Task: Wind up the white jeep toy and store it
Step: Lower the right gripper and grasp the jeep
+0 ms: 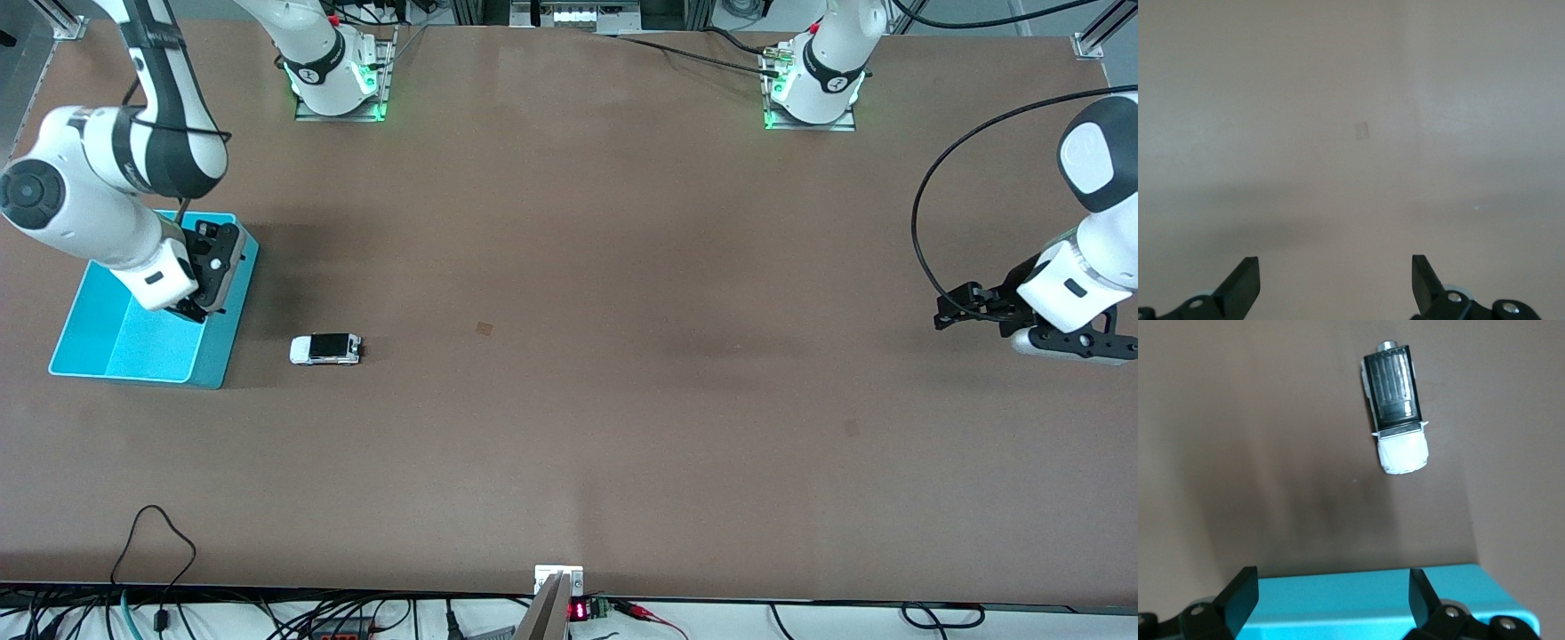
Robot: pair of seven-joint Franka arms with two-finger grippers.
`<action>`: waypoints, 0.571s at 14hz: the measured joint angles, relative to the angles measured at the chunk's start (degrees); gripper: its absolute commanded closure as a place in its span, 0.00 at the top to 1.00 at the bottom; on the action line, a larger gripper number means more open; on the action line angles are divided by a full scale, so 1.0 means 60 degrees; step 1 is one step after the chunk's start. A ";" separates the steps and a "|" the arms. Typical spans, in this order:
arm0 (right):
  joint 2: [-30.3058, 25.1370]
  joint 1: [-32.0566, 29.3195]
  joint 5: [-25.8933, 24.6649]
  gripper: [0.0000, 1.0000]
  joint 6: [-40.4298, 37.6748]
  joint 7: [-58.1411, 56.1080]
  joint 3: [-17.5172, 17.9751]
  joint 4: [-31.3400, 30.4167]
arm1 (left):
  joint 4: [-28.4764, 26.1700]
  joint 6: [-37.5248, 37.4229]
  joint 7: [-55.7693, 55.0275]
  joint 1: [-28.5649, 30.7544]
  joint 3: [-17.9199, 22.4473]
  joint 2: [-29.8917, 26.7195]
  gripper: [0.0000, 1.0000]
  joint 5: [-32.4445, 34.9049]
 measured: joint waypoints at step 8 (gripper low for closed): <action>0.1405 0.0141 0.0000 1.00 0.0542 -0.0464 0.0120 0.1249 | 0.1000 -0.1721 -0.0628 -0.0454 0.0149 -0.0725 1.00 0.0000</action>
